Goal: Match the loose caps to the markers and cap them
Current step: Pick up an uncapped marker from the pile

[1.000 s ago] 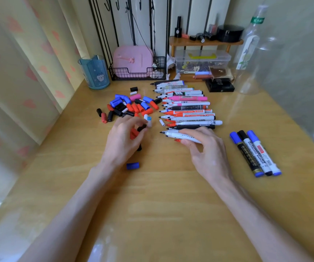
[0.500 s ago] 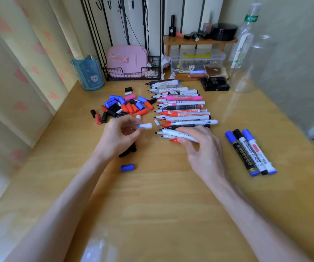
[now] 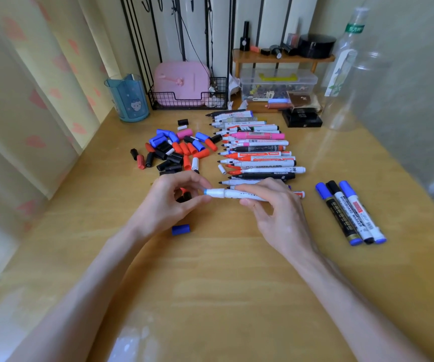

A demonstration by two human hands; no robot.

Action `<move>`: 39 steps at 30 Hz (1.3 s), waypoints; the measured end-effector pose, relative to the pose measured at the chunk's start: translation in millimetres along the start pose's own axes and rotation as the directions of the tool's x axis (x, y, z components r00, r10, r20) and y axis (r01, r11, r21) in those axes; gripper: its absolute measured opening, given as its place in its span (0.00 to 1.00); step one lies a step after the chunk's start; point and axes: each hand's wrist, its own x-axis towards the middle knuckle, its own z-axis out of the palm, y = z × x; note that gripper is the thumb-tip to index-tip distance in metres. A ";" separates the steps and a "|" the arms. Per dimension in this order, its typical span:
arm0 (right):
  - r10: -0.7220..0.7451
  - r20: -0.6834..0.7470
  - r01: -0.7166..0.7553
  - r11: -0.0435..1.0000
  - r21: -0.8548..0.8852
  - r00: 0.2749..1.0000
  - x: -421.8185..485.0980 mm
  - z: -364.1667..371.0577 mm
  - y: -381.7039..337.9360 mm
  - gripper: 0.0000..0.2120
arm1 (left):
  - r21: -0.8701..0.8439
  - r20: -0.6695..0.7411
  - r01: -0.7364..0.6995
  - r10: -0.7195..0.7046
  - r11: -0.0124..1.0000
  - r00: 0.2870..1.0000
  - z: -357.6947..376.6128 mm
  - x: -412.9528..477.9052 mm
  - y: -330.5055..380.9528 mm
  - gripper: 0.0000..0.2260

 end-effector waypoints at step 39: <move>0.064 0.003 -0.064 0.997 -0.052 0.998 -0.5 -3.4 2.4 0.13 | 0.389 -0.380 0.313 -0.158 0.866 0.911 -38.3 34.6 -62.9 0.07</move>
